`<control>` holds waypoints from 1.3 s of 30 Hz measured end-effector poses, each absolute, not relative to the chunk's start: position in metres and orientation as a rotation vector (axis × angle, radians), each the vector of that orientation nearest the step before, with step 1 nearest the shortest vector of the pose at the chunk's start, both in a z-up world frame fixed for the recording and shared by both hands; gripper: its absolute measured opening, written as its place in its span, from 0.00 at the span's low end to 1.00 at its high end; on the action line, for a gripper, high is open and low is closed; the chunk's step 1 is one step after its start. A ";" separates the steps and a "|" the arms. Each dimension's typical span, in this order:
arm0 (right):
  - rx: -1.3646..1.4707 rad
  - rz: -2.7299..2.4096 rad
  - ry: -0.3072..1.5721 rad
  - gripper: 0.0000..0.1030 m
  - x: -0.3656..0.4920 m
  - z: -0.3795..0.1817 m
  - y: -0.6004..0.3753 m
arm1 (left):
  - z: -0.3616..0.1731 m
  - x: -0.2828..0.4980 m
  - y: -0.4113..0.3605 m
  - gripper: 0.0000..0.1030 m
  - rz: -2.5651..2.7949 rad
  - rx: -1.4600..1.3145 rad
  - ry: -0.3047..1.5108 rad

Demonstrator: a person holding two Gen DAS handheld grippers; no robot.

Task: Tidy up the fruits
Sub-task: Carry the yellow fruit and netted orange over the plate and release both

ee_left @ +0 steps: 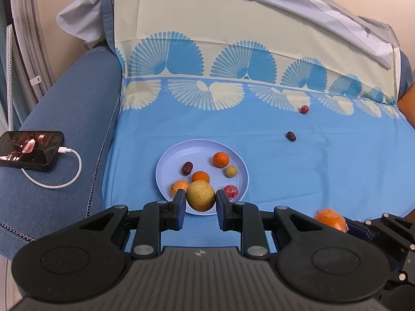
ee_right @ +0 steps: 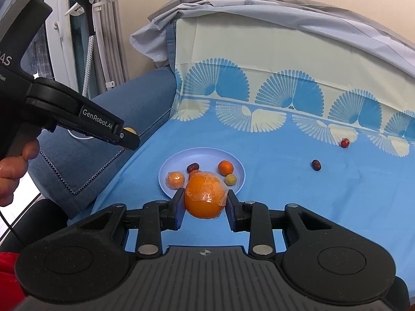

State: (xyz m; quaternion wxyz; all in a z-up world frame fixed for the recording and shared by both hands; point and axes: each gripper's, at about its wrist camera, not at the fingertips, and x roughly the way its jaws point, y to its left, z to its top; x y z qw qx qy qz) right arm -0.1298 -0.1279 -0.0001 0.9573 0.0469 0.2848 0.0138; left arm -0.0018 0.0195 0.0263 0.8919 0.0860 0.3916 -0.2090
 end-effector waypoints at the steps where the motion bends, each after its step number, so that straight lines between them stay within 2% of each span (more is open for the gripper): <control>1: 0.095 0.028 0.580 0.33 -0.129 -0.001 -0.128 | 0.025 -0.001 0.020 0.26 -0.430 0.178 0.813; 15: 0.099 0.055 0.633 0.33 -0.069 -0.013 -0.130 | 0.012 0.044 0.018 0.26 -0.445 0.170 0.863; 33: 0.074 0.025 0.854 0.33 0.060 -0.106 -0.134 | -0.094 0.169 -0.032 0.26 -0.382 0.264 1.003; 39: 0.054 0.049 0.863 0.33 0.089 -0.124 -0.137 | -0.113 0.195 -0.040 0.27 -0.343 0.306 0.992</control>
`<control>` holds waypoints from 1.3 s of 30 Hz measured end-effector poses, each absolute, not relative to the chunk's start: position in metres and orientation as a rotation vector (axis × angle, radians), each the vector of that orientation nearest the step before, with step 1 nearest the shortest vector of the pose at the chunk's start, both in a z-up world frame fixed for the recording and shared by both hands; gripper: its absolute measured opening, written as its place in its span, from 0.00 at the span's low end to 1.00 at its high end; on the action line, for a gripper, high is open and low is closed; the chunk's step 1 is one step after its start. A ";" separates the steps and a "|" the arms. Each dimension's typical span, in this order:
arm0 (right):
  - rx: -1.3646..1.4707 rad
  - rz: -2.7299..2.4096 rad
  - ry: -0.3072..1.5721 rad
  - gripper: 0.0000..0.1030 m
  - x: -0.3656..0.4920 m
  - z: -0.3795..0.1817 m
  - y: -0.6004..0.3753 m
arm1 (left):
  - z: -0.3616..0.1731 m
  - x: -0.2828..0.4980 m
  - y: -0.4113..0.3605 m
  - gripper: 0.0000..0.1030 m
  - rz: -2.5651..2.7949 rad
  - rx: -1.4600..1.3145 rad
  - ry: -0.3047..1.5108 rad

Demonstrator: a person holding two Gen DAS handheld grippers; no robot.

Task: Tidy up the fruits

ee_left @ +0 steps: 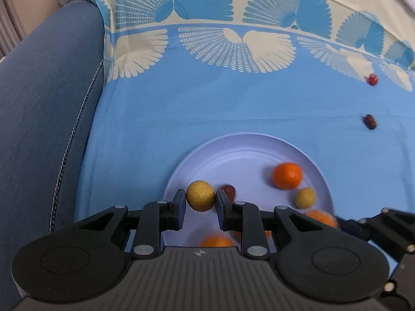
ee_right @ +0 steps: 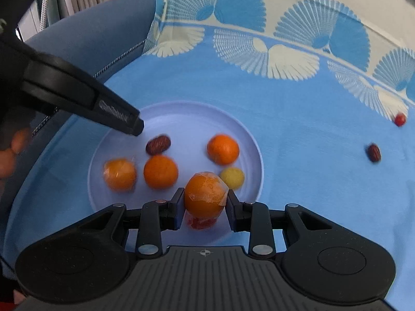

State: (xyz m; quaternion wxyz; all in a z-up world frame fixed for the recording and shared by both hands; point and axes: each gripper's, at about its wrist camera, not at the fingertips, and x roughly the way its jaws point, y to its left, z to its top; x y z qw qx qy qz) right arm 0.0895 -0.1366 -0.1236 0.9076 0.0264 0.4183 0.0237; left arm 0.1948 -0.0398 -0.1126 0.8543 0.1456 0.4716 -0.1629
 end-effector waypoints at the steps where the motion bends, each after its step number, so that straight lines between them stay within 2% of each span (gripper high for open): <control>1: 0.047 0.055 0.858 0.34 0.095 -0.124 -0.137 | -0.115 0.199 -0.041 0.34 -0.337 0.318 0.990; 2: 0.050 0.059 0.861 0.35 0.100 -0.125 -0.137 | -0.116 0.202 -0.042 0.45 -0.342 0.323 0.992; 3: 0.055 0.061 0.866 0.45 0.104 -0.125 -0.138 | -0.115 0.204 -0.043 0.75 -0.350 0.324 0.996; 4: 0.059 0.054 0.877 0.63 0.106 -0.124 -0.140 | -0.112 0.204 -0.043 0.93 -0.344 0.320 0.989; 6: 0.082 0.046 0.867 0.81 0.102 -0.115 -0.145 | -0.099 0.195 -0.039 1.00 -0.342 0.308 0.919; 7: 0.084 0.041 0.850 0.87 0.095 -0.109 -0.146 | -0.093 0.190 -0.038 1.00 -0.345 0.314 0.900; 10: 0.076 0.030 0.830 0.94 0.066 -0.088 -0.149 | -0.075 0.173 -0.031 1.00 -0.340 0.334 0.893; 14: 0.165 0.039 0.826 0.99 0.007 -0.064 -0.155 | -0.054 0.135 -0.009 1.00 -0.340 0.263 0.938; 19: 0.317 0.013 0.820 0.99 -0.058 -0.039 -0.161 | -0.038 0.085 0.008 1.00 -0.311 0.276 0.954; 27: 0.244 -0.023 0.696 0.99 -0.107 -0.005 -0.152 | -0.006 0.026 0.012 1.00 -0.312 0.287 0.896; 39: 0.236 -0.042 0.594 0.99 -0.146 0.008 -0.147 | 0.027 -0.024 0.006 1.00 -0.354 0.291 0.792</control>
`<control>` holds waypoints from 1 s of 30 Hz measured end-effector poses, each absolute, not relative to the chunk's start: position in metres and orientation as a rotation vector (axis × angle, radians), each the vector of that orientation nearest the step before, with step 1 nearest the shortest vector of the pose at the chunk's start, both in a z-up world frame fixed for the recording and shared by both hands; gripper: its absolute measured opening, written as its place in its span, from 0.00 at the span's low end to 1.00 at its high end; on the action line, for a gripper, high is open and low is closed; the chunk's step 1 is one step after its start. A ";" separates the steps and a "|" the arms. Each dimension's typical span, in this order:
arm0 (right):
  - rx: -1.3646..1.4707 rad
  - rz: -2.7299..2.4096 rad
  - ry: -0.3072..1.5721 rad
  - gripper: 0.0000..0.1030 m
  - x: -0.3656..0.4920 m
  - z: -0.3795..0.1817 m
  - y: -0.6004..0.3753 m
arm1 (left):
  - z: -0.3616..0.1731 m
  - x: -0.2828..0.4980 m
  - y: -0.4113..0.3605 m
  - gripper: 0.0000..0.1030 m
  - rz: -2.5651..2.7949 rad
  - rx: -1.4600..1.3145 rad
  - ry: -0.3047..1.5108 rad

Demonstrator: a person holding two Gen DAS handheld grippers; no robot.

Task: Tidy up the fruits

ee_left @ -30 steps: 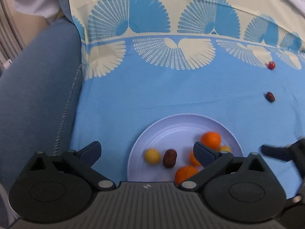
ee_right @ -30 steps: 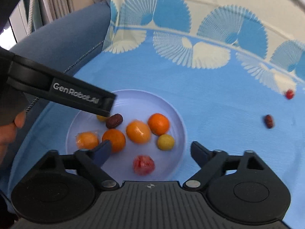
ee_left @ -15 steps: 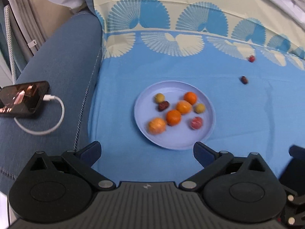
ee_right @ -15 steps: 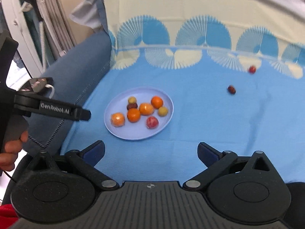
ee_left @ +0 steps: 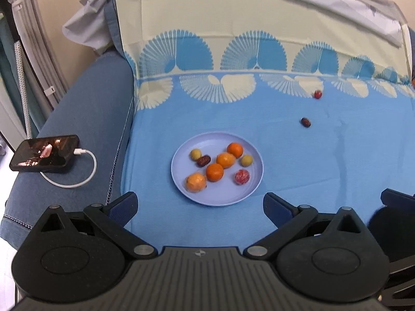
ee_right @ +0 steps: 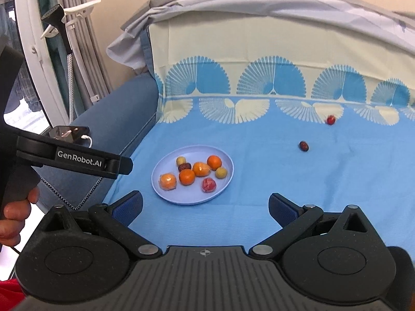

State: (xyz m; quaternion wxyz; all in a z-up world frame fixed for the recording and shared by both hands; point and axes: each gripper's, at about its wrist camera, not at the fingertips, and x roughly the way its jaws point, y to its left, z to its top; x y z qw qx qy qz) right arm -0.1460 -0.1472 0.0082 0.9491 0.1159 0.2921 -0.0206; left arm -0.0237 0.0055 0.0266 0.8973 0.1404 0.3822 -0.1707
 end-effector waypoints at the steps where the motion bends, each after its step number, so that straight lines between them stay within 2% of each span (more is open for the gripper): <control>1: 0.232 -0.042 0.590 0.99 -0.147 0.009 -0.146 | 0.029 -0.026 0.007 1.00 -0.354 0.286 0.784; 30: 0.255 -0.045 0.596 0.99 -0.148 0.004 -0.141 | 0.023 -0.031 0.011 1.00 -0.351 0.309 0.793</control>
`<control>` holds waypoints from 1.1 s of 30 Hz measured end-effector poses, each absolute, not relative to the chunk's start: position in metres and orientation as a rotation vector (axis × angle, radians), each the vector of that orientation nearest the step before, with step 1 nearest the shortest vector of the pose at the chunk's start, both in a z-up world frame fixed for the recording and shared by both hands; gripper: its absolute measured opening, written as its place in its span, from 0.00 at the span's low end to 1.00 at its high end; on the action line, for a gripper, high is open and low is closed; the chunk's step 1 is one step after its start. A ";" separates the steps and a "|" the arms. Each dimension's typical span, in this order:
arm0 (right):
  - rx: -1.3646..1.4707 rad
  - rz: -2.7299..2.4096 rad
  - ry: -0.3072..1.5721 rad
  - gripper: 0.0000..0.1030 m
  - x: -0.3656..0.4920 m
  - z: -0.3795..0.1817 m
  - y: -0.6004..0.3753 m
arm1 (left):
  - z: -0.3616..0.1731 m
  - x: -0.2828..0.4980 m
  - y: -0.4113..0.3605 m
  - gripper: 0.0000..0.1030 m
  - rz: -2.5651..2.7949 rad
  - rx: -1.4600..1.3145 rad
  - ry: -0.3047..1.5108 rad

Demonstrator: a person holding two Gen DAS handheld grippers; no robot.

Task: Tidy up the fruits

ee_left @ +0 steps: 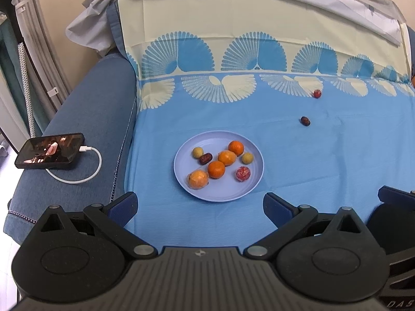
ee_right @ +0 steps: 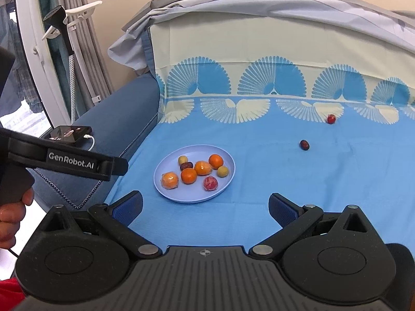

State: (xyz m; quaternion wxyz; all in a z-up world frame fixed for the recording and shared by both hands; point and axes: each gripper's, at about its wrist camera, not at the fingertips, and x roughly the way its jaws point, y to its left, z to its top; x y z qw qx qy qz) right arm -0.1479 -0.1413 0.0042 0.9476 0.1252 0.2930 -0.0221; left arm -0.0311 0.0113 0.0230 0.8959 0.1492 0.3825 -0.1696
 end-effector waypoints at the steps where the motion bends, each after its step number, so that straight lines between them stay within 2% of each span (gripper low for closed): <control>1: 0.260 -0.046 0.601 0.99 -0.147 0.003 -0.142 | 0.022 -0.031 0.011 1.00 -0.349 0.313 0.797; 22: 0.334 -0.106 0.600 0.99 -0.141 -0.009 -0.168 | 0.017 -0.011 -0.015 1.00 -0.350 0.328 0.830; 25: 0.367 -0.141 0.602 0.99 -0.138 -0.009 -0.183 | 0.016 0.002 -0.028 1.00 -0.358 0.319 0.879; 33: 0.340 -0.306 0.557 0.99 -0.135 -0.013 -0.241 | 0.019 0.019 -0.083 1.00 -0.407 0.345 0.832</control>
